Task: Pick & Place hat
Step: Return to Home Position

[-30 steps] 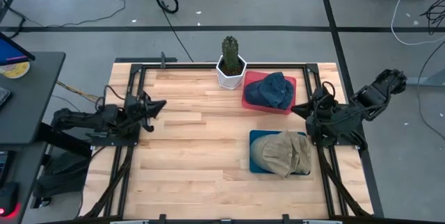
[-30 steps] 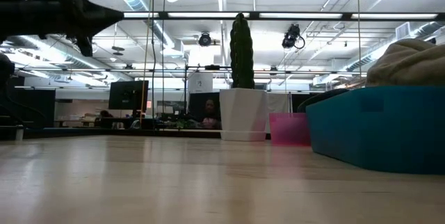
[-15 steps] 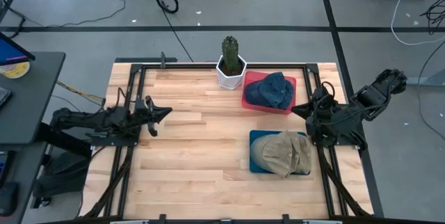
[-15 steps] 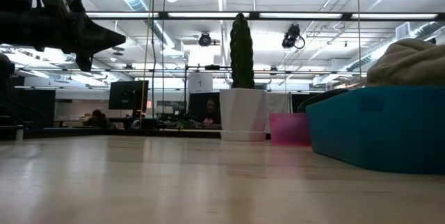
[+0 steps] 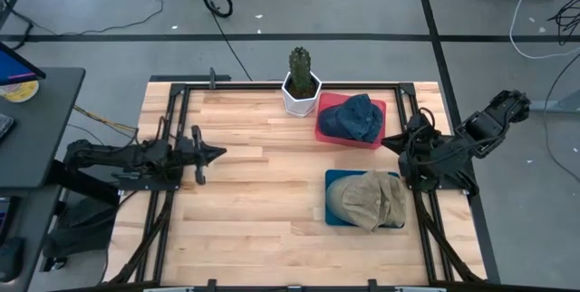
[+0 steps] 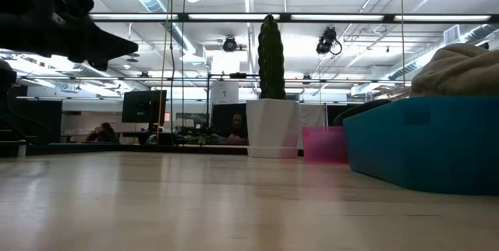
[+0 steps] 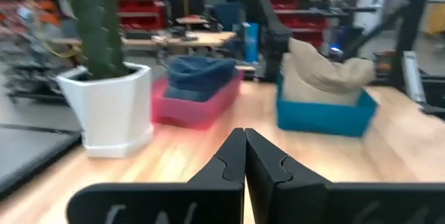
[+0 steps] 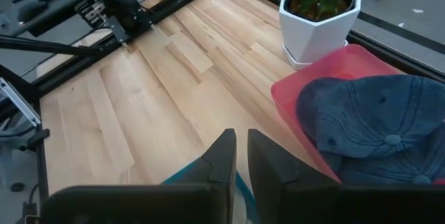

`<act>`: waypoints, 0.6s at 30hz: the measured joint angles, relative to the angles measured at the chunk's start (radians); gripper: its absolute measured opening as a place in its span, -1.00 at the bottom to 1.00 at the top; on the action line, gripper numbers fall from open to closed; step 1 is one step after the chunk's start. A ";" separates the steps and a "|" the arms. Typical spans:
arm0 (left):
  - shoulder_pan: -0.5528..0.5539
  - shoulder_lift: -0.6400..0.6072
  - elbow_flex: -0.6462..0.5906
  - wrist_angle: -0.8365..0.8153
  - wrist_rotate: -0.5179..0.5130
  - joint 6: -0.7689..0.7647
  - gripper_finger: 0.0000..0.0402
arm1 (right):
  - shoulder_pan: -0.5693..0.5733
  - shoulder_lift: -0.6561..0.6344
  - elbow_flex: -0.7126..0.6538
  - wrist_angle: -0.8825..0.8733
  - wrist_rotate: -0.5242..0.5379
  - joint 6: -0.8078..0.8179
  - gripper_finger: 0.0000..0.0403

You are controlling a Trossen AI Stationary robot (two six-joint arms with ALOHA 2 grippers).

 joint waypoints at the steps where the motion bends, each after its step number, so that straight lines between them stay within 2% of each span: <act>1: 0.000 0.000 0.006 -0.019 0.018 -0.017 -0.99 | 0.000 0.000 0.000 -0.001 0.000 0.000 -0.80; 7: 0.000 0.000 0.027 -0.106 0.224 -0.085 -0.99 | 0.000 0.000 -0.030 -0.002 0.001 0.000 -0.80; 18: 0.002 -0.003 0.023 -0.097 0.201 -0.075 -0.99 | 0.002 -0.001 -0.102 0.001 -0.020 0.129 -0.80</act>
